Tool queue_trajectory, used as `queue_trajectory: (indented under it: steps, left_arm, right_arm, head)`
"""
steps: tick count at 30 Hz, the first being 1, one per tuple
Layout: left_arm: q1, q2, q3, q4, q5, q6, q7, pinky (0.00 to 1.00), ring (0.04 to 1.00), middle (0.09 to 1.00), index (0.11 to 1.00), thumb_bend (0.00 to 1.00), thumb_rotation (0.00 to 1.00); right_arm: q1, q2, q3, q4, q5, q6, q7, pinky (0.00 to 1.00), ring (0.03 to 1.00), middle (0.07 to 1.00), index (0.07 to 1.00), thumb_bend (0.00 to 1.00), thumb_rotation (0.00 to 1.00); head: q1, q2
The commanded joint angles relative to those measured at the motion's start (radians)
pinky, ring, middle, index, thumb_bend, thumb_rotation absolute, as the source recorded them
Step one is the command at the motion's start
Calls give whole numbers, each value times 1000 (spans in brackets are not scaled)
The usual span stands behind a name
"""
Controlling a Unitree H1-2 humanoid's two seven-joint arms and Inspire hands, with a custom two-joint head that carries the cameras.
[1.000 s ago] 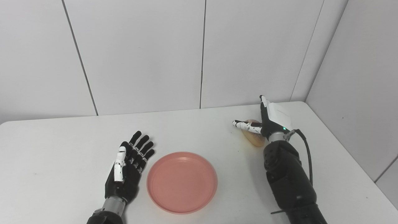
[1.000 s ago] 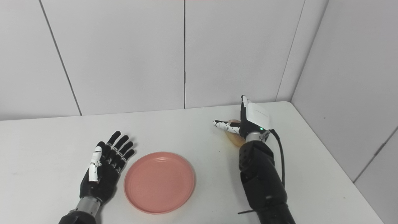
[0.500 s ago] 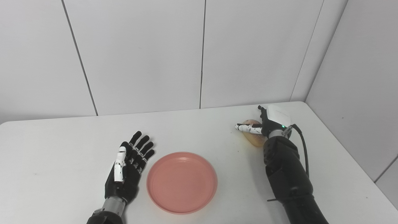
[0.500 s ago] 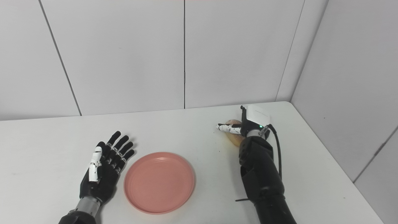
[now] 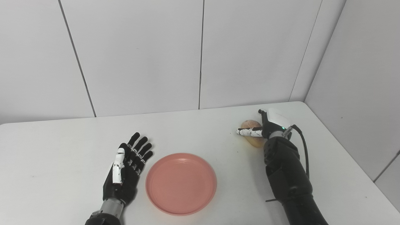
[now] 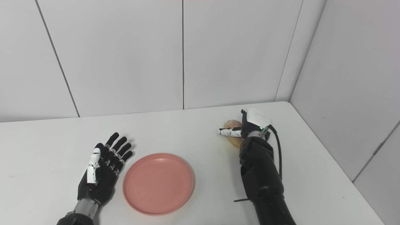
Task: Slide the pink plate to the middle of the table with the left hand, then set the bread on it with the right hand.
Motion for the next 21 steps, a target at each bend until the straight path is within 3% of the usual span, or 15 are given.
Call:
queue_trajectory:
  steps: [1,9,13,21]
  left_arm:
    - [55,11,2,40,24,79,39,906,892,898,896,345,1000]
    - [57,10,3,34,20,84,40,910,891,898,896,350,1000]
    - [58,10,4,34,18,84,38,907,887,894,895,350,1000]
    - [58,8,4,28,17,92,41,908,888,896,896,349,1000]
  right_arm:
    - [-50,-9,-11,-11,-16,-3,-7,686,793,841,859,999,589]
    - [-51,-18,22,19,-20,-3,6,759,846,871,882,989,602]
    - [-51,-16,28,34,-17,-3,-3,723,829,864,880,987,600]
    - [-47,-19,37,61,65,-3,-59,716,810,835,842,946,499]
  head:
    - [1,1]
    - [4,5]
    - [4,6]
    - [7,10]
